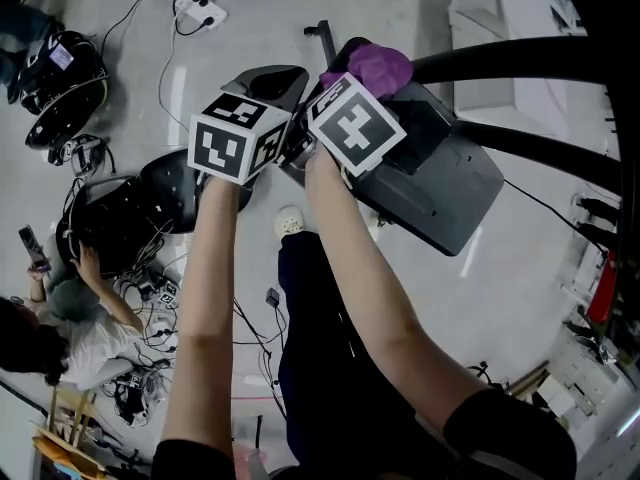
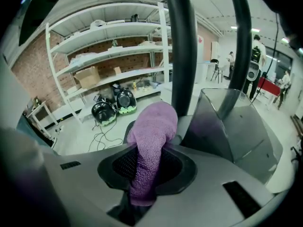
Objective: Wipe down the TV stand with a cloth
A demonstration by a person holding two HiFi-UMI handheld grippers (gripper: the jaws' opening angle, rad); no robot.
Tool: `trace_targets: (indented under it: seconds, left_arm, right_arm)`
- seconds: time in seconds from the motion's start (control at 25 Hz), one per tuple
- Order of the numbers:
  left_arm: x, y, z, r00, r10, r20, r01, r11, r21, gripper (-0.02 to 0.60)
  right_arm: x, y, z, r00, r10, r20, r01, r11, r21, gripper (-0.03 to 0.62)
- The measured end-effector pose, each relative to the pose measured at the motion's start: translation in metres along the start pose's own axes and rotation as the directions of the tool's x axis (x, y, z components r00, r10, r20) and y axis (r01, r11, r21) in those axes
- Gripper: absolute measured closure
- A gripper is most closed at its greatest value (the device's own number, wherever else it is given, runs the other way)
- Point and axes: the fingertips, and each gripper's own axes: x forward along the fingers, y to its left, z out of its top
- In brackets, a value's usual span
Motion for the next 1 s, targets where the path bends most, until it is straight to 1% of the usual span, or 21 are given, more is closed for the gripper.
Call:
trace_targets:
  seconds: [0.08,0.12,0.28,0.36,0.44,0.48,0.56,0.68,0.76,0.88,1.0]
  left_arm:
    - [-0.003,0.002,-0.003,1.000,0.007,-0.006,-0.007,1.000,-0.006,0.577]
    - [-0.005,0.003,-0.004,1.000,0.011,-0.005,-0.011,1.000,-0.010,0.577]
    - [-0.021,0.007,-0.006,0.999,0.036,0.005,-0.036,0.999,-0.024,0.577]
    - [-0.034,0.010,-0.007,0.998,0.058,0.016,-0.057,0.998,-0.035,0.577]
    - [-0.050,0.015,-0.007,0.996,0.086,0.027,-0.085,0.995,-0.050,0.577]
    - [-0.059,0.018,-0.008,0.994,0.101,0.032,-0.099,0.993,-0.059,0.577]
    - [-0.075,0.024,-0.012,0.991,0.130,0.035,-0.127,0.989,-0.074,0.577]
    - [-0.094,0.032,-0.019,0.986,0.165,0.029,-0.162,0.983,-0.086,0.577]
    - [-0.099,0.034,-0.025,0.985,0.173,0.023,-0.171,0.981,-0.088,0.577]
    - [-0.097,0.029,-0.033,0.986,0.164,0.023,-0.161,0.983,-0.090,0.577]
    - [-0.088,0.018,-0.039,0.990,0.136,0.024,-0.134,0.987,-0.084,0.577]
  right_arm:
    - [-0.004,0.000,0.000,1.000,0.005,0.005,-0.005,0.999,0.036,0.494]
    - [-0.005,0.001,0.001,1.000,0.017,0.010,-0.017,0.999,0.035,0.494]
    - [-0.017,0.017,0.000,0.994,0.108,0.023,-0.107,0.994,-0.036,0.495]
    - [-0.030,0.031,-0.007,0.984,0.178,0.015,-0.176,0.981,-0.087,0.494]
    - [-0.044,0.051,-0.017,0.967,0.256,-0.001,-0.253,0.957,-0.144,0.494]
    - [-0.051,0.059,-0.022,0.959,0.285,-0.008,-0.282,0.945,-0.165,0.494]
    - [-0.062,0.070,-0.035,0.948,0.318,-0.026,-0.317,0.930,-0.184,0.494]
    - [-0.067,0.078,-0.054,0.940,0.335,-0.061,-0.341,0.923,-0.181,0.494]
    - [-0.065,0.077,-0.062,0.942,0.327,-0.071,-0.335,0.926,-0.176,0.494]
    - [-0.058,0.069,-0.064,0.950,0.306,-0.062,-0.312,0.933,-0.176,0.494]
    - [-0.052,0.056,-0.060,0.958,0.283,-0.042,-0.286,0.942,-0.175,0.494]
